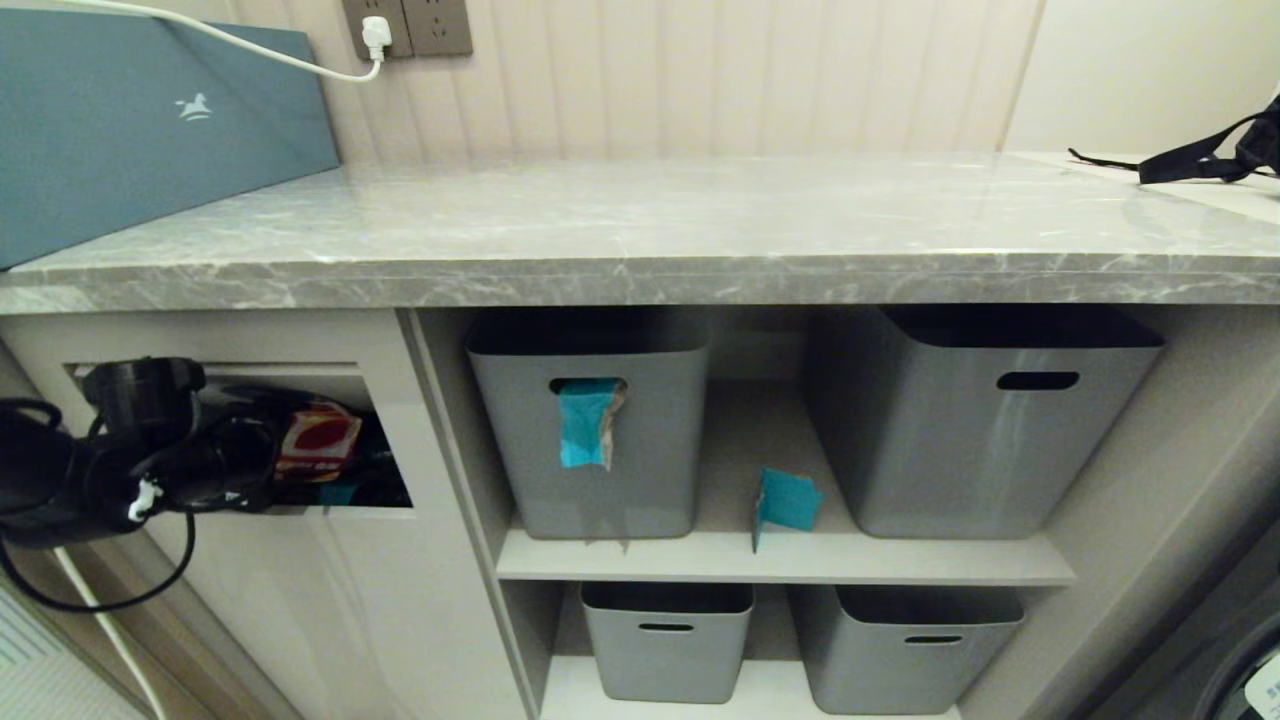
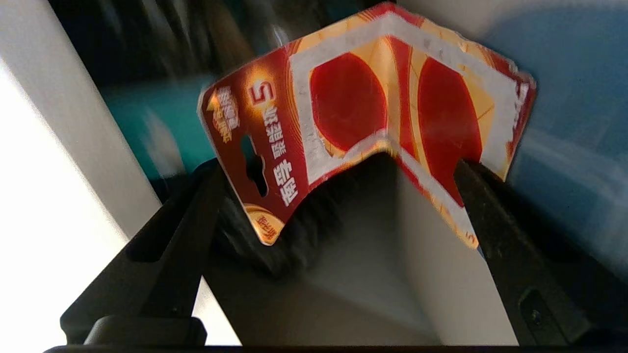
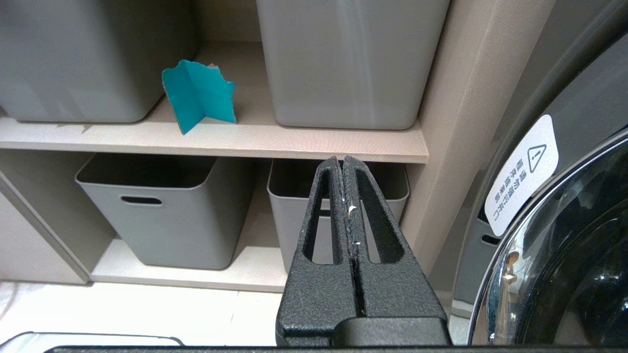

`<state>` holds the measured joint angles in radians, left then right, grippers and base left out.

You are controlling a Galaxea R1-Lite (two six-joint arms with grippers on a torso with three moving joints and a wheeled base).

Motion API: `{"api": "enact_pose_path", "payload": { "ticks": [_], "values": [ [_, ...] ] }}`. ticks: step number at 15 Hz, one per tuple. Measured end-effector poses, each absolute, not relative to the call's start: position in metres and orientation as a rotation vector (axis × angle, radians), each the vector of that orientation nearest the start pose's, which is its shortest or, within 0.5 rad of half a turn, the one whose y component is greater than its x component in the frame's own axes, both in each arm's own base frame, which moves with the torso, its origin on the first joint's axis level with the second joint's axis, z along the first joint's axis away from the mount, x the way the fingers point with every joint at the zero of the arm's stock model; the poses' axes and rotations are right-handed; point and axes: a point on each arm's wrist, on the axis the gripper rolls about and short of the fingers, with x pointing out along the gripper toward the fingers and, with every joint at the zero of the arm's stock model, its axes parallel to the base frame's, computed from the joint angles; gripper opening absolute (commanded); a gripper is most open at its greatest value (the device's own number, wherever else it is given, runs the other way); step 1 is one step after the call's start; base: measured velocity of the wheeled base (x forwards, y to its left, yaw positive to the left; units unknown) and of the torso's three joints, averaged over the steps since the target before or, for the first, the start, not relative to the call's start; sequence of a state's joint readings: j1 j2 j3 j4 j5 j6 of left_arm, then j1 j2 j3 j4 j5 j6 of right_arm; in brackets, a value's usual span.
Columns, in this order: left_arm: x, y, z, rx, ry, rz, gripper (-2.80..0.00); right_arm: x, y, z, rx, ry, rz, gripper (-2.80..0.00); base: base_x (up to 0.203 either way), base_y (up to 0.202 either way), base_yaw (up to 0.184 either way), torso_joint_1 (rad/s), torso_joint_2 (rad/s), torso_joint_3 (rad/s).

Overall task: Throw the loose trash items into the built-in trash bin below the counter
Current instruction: Put the garbage in the trash can

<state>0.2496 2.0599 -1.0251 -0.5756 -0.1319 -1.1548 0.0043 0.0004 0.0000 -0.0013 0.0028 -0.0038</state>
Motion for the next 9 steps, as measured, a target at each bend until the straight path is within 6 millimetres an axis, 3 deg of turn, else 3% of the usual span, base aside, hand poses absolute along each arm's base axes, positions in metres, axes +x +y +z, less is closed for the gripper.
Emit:
{"api": "enact_pose_path", "payload": {
  "ticks": [5, 9],
  "values": [
    [0.368, 0.091, 0.075, -0.985, 0.295, 0.339, 0.00, -0.023, 0.000, 0.076, -0.004, -0.001, 0.007, -2.80, 0.000, 0.000, 0.000, 0.000, 0.00, 0.000],
    [0.368, 0.082, 0.069, -0.779, 0.250, 0.278, 0.00, -0.023, 0.000, 0.076, -0.004, -0.001, 0.007, -2.80, 0.000, 0.000, 0.000, 0.000, 0.00, 0.000]
  ]
}}
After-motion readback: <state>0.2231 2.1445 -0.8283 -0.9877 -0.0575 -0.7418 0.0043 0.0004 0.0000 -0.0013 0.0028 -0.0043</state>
